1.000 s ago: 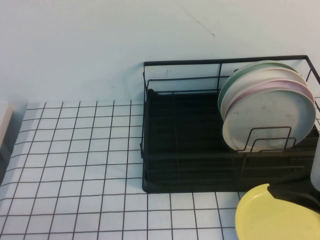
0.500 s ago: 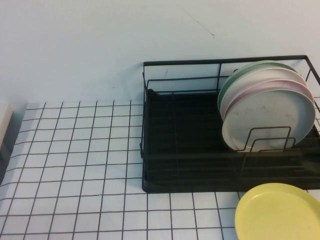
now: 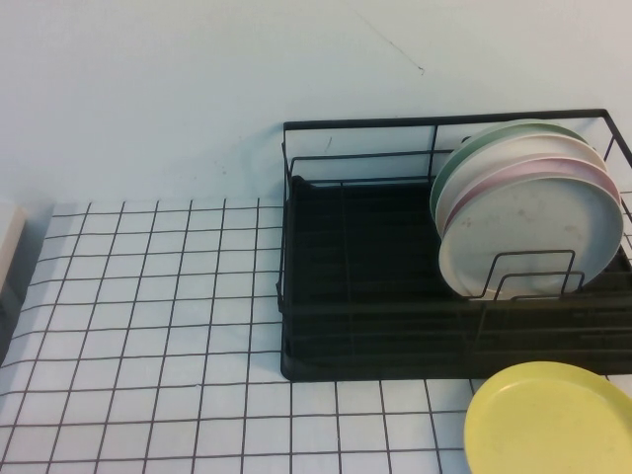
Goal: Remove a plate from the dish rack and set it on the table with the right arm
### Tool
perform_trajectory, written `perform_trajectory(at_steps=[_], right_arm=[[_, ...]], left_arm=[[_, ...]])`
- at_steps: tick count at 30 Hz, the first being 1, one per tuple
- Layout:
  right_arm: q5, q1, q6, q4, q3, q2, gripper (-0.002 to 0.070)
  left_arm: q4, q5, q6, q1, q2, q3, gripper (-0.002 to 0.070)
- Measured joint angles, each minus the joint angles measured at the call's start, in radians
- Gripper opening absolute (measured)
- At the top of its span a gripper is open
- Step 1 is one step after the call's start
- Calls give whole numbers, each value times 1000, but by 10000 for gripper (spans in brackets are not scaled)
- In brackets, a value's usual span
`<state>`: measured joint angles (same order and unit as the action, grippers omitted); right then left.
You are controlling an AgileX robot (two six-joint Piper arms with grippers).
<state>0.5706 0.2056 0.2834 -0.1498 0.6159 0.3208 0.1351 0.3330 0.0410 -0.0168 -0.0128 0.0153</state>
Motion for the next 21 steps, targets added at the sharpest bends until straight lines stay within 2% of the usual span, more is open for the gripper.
perform_trajectory(at_steps=[6, 10, 16, 21], right_arm=[[-182, -74, -64, -19, -262, -150, -1], [-209, -134, -143, -30, -406, -245, -1], [-221, -146, -161, -16, -586, -328, -2], [-209, -146, -184, 41, -637, -332, -2]], left_arm=[[0, 0, 0, 0, 0, 0, -3], [0, 0, 0, 0, 0, 0, -3], [0, 0, 0, 0, 0, 0, -3], [0, 0, 0, 0, 0, 0, -3]])
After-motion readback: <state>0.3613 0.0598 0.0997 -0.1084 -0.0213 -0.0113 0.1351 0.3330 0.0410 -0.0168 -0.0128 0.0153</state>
